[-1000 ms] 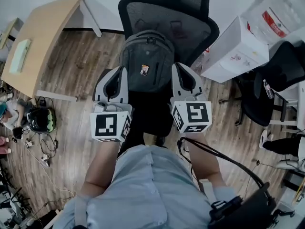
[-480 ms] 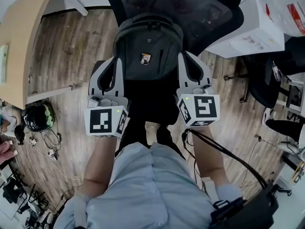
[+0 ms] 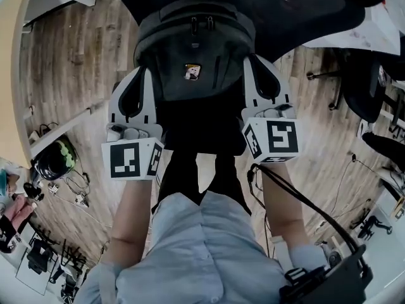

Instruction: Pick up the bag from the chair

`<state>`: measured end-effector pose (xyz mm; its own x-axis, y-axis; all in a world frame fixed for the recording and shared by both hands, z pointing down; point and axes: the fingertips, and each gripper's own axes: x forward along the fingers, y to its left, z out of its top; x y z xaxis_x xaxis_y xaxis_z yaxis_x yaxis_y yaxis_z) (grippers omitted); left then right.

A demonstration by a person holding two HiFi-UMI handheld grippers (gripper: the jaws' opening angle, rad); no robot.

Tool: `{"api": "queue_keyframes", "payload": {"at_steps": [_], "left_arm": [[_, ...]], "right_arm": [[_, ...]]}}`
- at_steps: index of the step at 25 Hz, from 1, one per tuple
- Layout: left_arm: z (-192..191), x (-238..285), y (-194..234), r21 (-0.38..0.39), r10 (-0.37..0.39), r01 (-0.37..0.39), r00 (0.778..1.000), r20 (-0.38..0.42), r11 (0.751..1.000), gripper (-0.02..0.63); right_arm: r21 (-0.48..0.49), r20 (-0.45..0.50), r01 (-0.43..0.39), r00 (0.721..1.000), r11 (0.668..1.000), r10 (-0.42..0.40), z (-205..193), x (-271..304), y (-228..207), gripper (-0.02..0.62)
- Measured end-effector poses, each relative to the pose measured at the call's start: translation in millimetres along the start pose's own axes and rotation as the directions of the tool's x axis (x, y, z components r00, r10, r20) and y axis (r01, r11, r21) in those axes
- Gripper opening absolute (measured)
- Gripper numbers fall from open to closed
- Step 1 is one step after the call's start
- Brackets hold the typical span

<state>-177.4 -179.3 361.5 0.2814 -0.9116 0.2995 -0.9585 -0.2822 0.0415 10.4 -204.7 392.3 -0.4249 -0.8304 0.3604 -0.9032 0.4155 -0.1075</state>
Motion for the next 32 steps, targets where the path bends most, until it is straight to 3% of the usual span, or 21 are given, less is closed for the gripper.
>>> {"api": "queue_keyframes", "payload": {"at_steps": [5, 7, 8, 9, 12, 15, 24, 32], "left_arm": [[-10.0, 20.2, 14.6, 0.013, -0.001, 0.001, 1.0, -0.018, 1.0, 0.0], [-11.5, 25.3, 18.4, 0.022, -0.002, 0.002, 1.0, -0.019, 1.0, 0.001], [-12.5, 27.6, 18.8, 0.026, -0.008, 0.008, 1.0, -0.022, 1.0, 0.037], [-13.4, 30.2, 18.4, 0.03, -0.017, 0.018, 1.0, -0.025, 0.999, 0.136], [-16.0, 40.5, 15.2, 0.04, -0.049, 0.05, 0.998, -0.03, 0.998, 0.266], [-21.8, 51.9, 11.8, 0.051, -0.081, 0.083, 0.996, -0.036, 0.995, 0.333], [-35.6, 79.2, 21.4, 0.067, -0.105, 0.111, 0.992, -0.075, 0.992, 0.417], [-41.6, 93.3, 12.0, 0.04, -0.215, 0.219, 0.972, -0.092, 0.975, 0.408]], "right_arm": [[0.018, -0.014, 0.015, 1.0, 1.0, -0.015, -10.3, 12.5, -8.8, 0.039], [0.018, -0.018, 0.018, 1.0, 1.0, -0.018, -13.8, 15.3, -9.5, 0.077], [0.018, -0.019, 0.022, 1.0, 1.0, -0.022, -15.2, 15.8, -10.0, 0.108], [0.017, -0.019, 0.027, 0.999, 1.0, -0.026, -16.2, 16.2, -10.9, 0.144], [-0.004, -0.011, 0.045, 0.999, 0.999, -0.045, -18.1, 19.1, -15.3, 0.242], [-0.018, -0.031, 0.039, 0.999, 0.999, -0.04, -25.0, 27.3, -18.3, 0.292], [-0.002, -0.088, -0.011, 0.996, 1.0, 0.011, -40.3, 51.6, -31.6, 0.362], [-0.022, -0.11, -0.008, 0.994, 1.0, 0.006, -44.4, 61.1, -36.9, 0.376]]}}
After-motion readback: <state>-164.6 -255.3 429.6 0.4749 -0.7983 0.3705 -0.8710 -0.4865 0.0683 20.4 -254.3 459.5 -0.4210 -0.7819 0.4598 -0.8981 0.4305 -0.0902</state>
